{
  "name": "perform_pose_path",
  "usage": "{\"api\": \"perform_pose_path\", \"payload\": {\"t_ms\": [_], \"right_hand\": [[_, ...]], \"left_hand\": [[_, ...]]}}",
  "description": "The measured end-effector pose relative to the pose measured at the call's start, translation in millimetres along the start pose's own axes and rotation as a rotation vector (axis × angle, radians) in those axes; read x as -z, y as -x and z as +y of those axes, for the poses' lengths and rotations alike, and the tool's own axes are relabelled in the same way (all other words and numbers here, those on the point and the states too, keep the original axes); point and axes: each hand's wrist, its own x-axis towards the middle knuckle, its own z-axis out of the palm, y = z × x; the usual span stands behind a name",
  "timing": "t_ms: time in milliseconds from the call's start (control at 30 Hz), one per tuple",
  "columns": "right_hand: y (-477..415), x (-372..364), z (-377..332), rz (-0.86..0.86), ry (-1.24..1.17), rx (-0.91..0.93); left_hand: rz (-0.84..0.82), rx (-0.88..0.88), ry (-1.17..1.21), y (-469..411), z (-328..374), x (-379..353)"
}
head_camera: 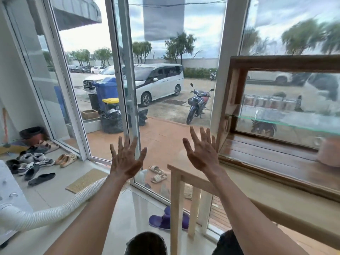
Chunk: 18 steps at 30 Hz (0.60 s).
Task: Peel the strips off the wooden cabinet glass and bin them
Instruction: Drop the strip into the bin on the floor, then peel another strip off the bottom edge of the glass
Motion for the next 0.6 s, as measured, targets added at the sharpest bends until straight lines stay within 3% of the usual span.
{"api": "perform_pose_path", "payload": {"t_ms": [433,600], "right_hand": [[55,48,127,0.08,0.086,-0.213],[59,38,149,0.089,0.14,-0.172]], "left_hand": [[-0.09,-0.41,0.09,12,172,-56],[-0.164,-0.536,0.108,12,211,-86]]}}
